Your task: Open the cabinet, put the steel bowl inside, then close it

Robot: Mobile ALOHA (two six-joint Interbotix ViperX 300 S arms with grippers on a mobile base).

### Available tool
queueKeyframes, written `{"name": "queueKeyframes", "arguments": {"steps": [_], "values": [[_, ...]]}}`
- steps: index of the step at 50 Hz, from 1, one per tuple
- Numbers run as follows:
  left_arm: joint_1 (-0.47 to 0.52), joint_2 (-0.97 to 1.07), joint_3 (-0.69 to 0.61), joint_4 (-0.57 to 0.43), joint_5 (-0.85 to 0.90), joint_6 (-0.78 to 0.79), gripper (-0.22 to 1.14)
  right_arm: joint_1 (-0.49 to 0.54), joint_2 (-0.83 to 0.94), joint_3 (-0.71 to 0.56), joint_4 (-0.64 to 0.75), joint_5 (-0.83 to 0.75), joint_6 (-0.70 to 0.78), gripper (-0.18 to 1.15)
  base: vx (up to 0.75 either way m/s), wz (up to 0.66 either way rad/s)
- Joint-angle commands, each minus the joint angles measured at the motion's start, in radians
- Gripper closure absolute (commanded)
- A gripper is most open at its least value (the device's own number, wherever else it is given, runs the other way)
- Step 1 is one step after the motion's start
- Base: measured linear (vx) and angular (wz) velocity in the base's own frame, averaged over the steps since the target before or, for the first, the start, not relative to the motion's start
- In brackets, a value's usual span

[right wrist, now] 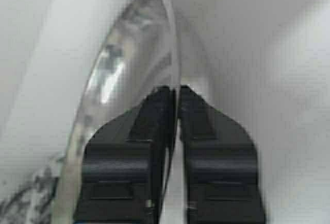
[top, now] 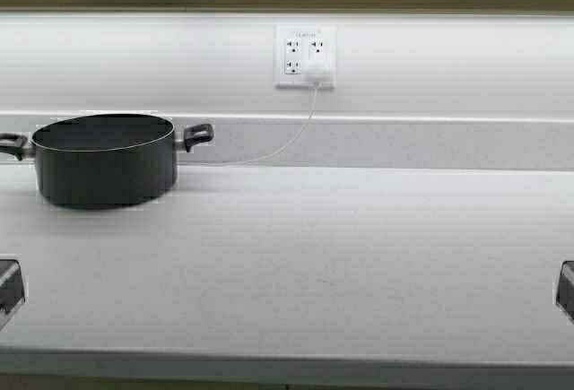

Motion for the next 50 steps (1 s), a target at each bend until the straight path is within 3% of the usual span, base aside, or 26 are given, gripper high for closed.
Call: {"name": "queueKeyframes", "arguments": {"steps": [1,6,9,26,30,34,40,43,46,50], "values": [[-0.009,-0.017,0.009,-0.029,-0.124,0.008,0.46,-0.009,-0.021,0.014,-0.009,-0.091,0.000,-0.03,0.00,0.00],[0.000,-0.032,0.035,-0.041,-0.190,0.005,0.21,-0.029,-0.026,0.035,-0.005,-0.117,0.002,-0.07,0.00,0.00],[0.006,-0.043,0.049,-0.044,-0.204,0.005,0.14,-0.040,-0.028,0.043,-0.006,-0.117,0.000,-0.06,0.00,0.00],[0.091,-0.130,0.153,-0.048,-0.261,0.005,0.14,-0.094,-0.072,0.089,-0.035,-0.138,-0.005,-0.06,0.01,-0.01],[0.094,-0.156,0.178,-0.029,-0.270,0.012,0.19,-0.091,-0.092,0.103,-0.075,-0.144,-0.006,-0.02,0.01,-0.01],[0.094,-0.186,0.196,0.012,-0.264,0.031,0.42,-0.078,-0.112,0.124,-0.115,-0.133,-0.020,0.13,0.00,0.00],[0.092,-0.236,0.227,0.077,-0.225,0.126,0.99,-0.058,-0.133,0.155,-0.172,-0.126,-0.127,0.78,0.00,0.00],[0.094,-0.255,0.238,0.078,-0.195,0.209,1.03,-0.052,-0.155,0.179,-0.173,-0.123,-0.196,1.04,-0.02,-0.02],[0.094,-0.284,0.255,0.080,-0.146,0.321,0.89,-0.040,-0.176,0.201,-0.155,-0.107,-0.287,1.04,-0.04,-0.02],[0.094,-0.321,0.273,0.080,-0.084,0.471,0.82,-0.012,-0.206,0.218,-0.138,-0.046,-0.413,0.86,-0.08,-0.03]]}}
